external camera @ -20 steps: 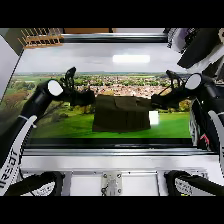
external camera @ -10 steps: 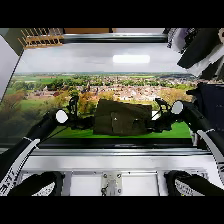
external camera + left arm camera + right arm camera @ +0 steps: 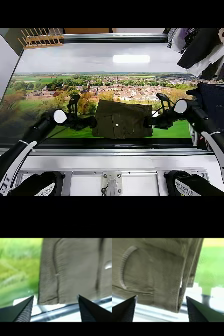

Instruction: Fold the clothes and pants, and hang the long-sleeved shirts on hangers.

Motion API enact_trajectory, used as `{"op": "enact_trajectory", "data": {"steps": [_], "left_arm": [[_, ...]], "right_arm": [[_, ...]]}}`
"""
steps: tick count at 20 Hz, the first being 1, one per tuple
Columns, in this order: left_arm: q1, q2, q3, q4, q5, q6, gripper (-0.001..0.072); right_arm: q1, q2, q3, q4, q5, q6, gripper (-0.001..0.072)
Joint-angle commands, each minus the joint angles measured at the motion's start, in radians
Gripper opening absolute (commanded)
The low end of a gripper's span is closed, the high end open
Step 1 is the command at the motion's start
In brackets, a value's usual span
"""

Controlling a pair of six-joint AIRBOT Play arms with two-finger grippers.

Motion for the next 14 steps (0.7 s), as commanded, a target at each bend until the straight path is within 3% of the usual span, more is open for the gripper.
{"op": "enact_trajectory", "data": {"steps": [1, 2, 5, 6, 7, 8, 10, 14], "left_arm": [[0.059, 0.111, 0.087, -0.002, -0.061, 0.005, 0.0575], [0.074, 0.145, 0.098, -0.003, -0.060, 0.004, 0.0575], [0.080, 0.219, 0.103, -0.005, -0.060, 0.000, 0.0573], [0.069, 0.230, 0.103, -0.003, -0.060, 0.000, 0.0483], [0.051, 0.238, 0.103, -0.004, -0.055, 0.001, 0.0224], [0.027, 0.239, 0.103, -0.003, -0.044, 0.002, 0.0027], [-0.016, 0.236, 0.103, -0.003, -0.017, 0.001, 0.0025], [-0.087, 0.235, 0.103, -0.002, 0.047, 0.001, 0.0025]], "right_arm": [[-0.069, 0.085, 0.087, 0.025, 0.081, -0.096, 0.0657], [-0.121, 0.107, 0.092, 0.030, 0.095, -0.119, 0.0700], [-0.293, 0.108, 0.063, 0.108, 0.106, -0.219, 0.0710], [-0.348, 0.096, 0.039, 0.164, 0.106, -0.278, 0.0710], [-0.407, 0.077, 0.008, 0.233, 0.106, -0.362, 0.0710], [-0.462, 0.053, -0.026, 0.304, 0.106, -0.438, 0.0710], [-0.545, -0.011, -0.089, 0.415, 0.096, -0.546, 0.0710], [-0.591, -0.172, -0.139, 0.483, 0.045, -0.693, 0.0710]]}}
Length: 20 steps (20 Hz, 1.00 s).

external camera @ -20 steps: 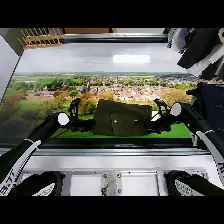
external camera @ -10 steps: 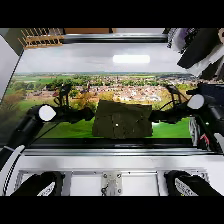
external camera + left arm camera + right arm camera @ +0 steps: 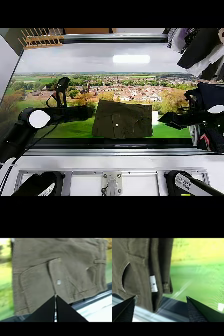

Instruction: Fold the clothes and pants, and hang the long-sleeved shirts on hangers.

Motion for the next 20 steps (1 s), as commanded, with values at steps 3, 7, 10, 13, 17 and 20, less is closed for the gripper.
{"op": "enact_trajectory", "data": {"steps": [3, 7, 10, 13, 17, 20], "left_arm": [[-0.046, 0.005, 0.001, -0.002, 0.045, -0.011, 0.0025], [-0.044, 0.005, 0.001, -0.001, 0.044, -0.034, 0.0025], [-0.044, 0.005, 0.001, -0.002, 0.044, -0.036, 0.0025], [-0.044, 0.005, 0.001, -0.006, 0.044, -0.036, 0.0025], [-0.044, 0.005, 0.001, -0.006, 0.044, -0.036, 0.0025], [-0.044, 0.005, 0.001, -0.006, 0.043, -0.036, 0.0025]], "right_arm": [[-0.041, -0.214, -0.037, 0.233, -0.023, -0.248, 0.0710], [0.028, -0.289, -0.036, 0.278, -0.046, -0.285, 0.0710], [0.100, -0.298, -0.036, 0.280, -0.095, -0.272, 0.0710], [0.173, -0.299, -0.036, 0.361, -0.132, -0.262, 0.0710], [0.266, -0.301, -0.036, 0.435, -0.168, -0.262, 0.0707], [0.319, -0.301, -0.035, 0.435, -0.171, -0.264, 0.0700]]}}
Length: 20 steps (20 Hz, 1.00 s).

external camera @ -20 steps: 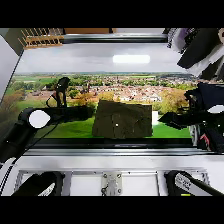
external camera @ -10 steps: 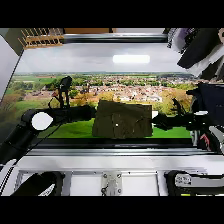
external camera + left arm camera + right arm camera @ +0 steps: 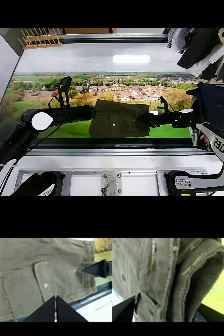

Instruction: Fold the clothes and pants, and hang the long-sleeved shirts on hangers.

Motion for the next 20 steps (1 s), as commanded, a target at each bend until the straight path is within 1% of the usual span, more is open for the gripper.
{"op": "enact_trajectory", "data": {"steps": [1, 2, 3, 4, 6, 8, 9, 11, 12, 13, 14, 16, 18, 20], "left_arm": [[0.000, 0.001, 0.001, -0.001, 0.000, 0.001, 0.0025], [0.000, 0.001, 0.001, -0.001, 0.000, 0.001, 0.0025], [-0.001, 0.001, 0.001, -0.001, 0.000, 0.001, 0.0025], [0.000, 0.001, 0.001, -0.001, -0.001, 0.001, 0.0025], [0.000, 0.001, 0.001, 0.000, -0.001, 0.001, 0.0025], [0.000, 0.001, 0.001, 0.000, 0.000, 0.001, 0.0025], [0.000, 0.001, 0.001, 0.000, 0.000, 0.001, 0.0025], [0.000, 0.001, 0.001, 0.000, 0.000, 0.001, 0.0025], [0.000, 0.001, 0.001, 0.000, 0.001, 0.001, 0.0025], [0.000, 0.001, 0.001, 0.000, 0.001, 0.001, 0.0025], [0.000, 0.001, 0.001, -0.001, 0.001, 0.001, 0.0025], [0.000, 0.001, 0.001, 0.000, 0.002, 0.001, 0.0025], [0.000, 0.001, 0.001, 0.000, 0.001, 0.001, 0.0025], [0.000, 0.001, 0.001, 0.000, 0.001, 0.002, 0.0025]], "right_arm": [[0.062, -0.001, 0.000, 0.025, -0.015, -0.008, 0.0639], [0.068, -0.001, 0.001, 0.026, -0.015, -0.028, 0.0335], [0.069, -0.001, 0.001, 0.033, -0.015, -0.045, 0.0091], [0.069, 0.000, 0.004, 0.036, -0.014, -0.044, 0.0044], [0.058, 0.018, 0.035, 0.021, 0.003, -0.016, 0.0044], [0.026, 0.067, 0.123, -0.066, 0.020, 0.108, 0.0043], [0.000, 0.096, 0.188, -0.146, 0.031, 0.203, 0.0043], [-0.071, 0.146, 0.362, -0.361, 0.058, 0.474, 0.0043], [-0.111, 0.160, 0.445, -0.436, 0.079, 0.570, 0.0043], [-0.157, 0.164, 0.533, -0.487, 0.106, 0.644, 0.0044], [-0.202, 0.164, 0.609, -0.507, 0.129, 0.681, 0.0043], [-0.297, 0.163, 0.737, -0.507, 0.125, 0.716, 0.0043], [-0.389, 0.163, 0.832, -0.507, 0.081, 0.746, 0.0043], [-0.470, 0.163, 0.892, -0.496, 0.010, 0.746, 0.0043]]}}
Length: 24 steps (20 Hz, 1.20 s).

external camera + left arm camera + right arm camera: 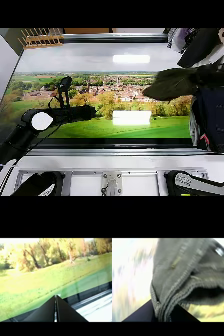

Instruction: Fold the clothes and pants, and hang the long-sleeved shirts on hangers.

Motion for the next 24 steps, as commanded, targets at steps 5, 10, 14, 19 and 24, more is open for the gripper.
{"op": "enact_trajectory", "data": {"steps": [5, 10, 14, 19, 24], "left_arm": [[0.000, 0.000, 0.001, 0.001, 0.000, 0.001, 0.0025], [0.000, 0.000, 0.001, 0.000, 0.000, 0.001, 0.0025], [0.000, 0.000, 0.001, 0.001, 0.003, 0.001, 0.0025], [0.000, 0.000, 0.001, 0.001, 0.003, 0.001, 0.0025], [0.000, 0.000, 0.001, 0.001, 0.002, 0.001, 0.0025]], "right_arm": [[-0.279, 0.005, 0.171, 0.056, -0.147, 0.067, 0.0043], [-0.385, 0.019, 0.171, 0.051, -0.146, 0.069, 0.0043], [-0.417, 0.067, 0.167, -0.029, -0.111, 0.128, 0.0042], [-0.415, 0.129, 0.076, -0.333, 0.089, 0.223, 0.0043], [-0.417, 0.248, -0.174, -0.654, 0.138, 0.332, 0.0043]]}}
